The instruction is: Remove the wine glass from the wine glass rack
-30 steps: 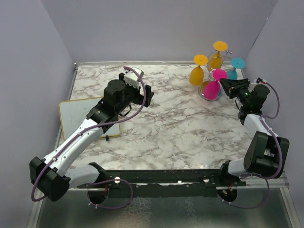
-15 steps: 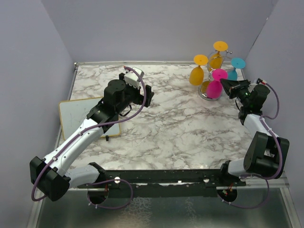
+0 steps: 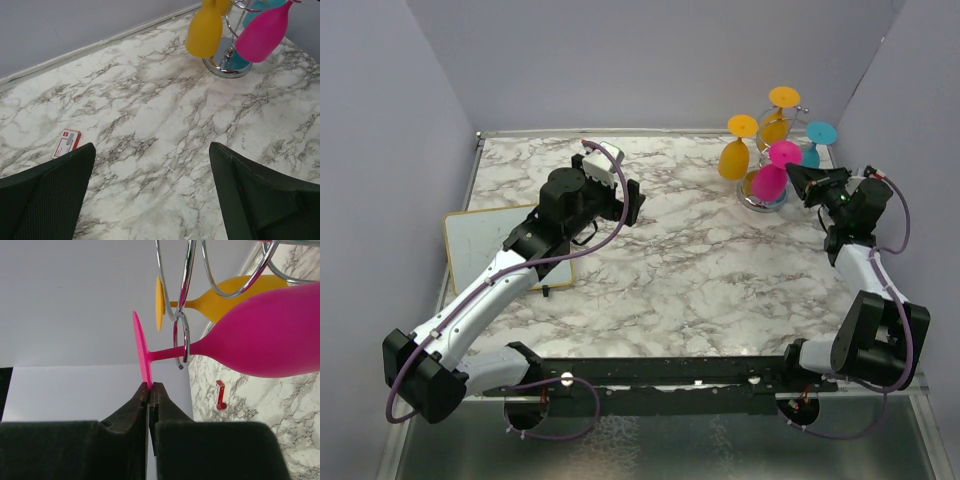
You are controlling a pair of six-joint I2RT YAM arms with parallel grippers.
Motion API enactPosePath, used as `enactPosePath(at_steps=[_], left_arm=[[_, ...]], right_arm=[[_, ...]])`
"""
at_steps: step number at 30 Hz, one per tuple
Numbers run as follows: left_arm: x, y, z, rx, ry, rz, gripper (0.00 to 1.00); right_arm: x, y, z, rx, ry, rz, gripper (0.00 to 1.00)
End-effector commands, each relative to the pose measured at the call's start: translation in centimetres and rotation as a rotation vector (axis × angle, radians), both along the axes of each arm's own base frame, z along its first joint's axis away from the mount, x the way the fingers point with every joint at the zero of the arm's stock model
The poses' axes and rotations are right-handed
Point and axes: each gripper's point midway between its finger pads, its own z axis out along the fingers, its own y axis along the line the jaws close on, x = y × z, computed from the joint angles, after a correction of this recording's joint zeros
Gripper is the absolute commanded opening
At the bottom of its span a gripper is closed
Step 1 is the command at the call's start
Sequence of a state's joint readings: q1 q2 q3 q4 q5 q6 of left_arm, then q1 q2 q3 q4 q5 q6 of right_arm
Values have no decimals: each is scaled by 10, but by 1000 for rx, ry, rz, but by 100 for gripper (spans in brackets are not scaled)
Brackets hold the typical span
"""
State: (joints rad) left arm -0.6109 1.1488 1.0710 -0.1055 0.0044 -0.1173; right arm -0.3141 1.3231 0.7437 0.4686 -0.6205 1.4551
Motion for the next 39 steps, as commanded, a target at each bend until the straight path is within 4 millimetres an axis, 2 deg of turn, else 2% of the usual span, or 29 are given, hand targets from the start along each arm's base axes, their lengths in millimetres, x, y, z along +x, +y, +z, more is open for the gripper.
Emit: enactPosePath(at_steps=[1,19,25,28,32,35,37,39], left_arm=[[-4,-6,7,-20,-19,-30,99],[-11,-8,15,-31,-38,-43,99],[-11,-8,16,-32,-38,-44,99],[-11,-8,17,-31,-37,-41,99],[-11,-8,18,-34,-34,-43,99],[-10,-8,16,-27,-27,-37,99],[-8,-6,15,-21,-23,-21,99],[-6,-3,15,-18,-15,2,99]], right_arm=[[-4,-4,13,13,13,-52,1],[-32,-14,8,-29,177,-170,1],[-45,-14,12,-227,198,-136,1],[-57,-6,5,-361,192,-57,2],[-72,12,-6,-518,141,106,1],[-79,37,-11,-615,68,235,1],[-84,62,-16,-657,37,323,1],[-91,96,-22,-676,-2,430,1]])
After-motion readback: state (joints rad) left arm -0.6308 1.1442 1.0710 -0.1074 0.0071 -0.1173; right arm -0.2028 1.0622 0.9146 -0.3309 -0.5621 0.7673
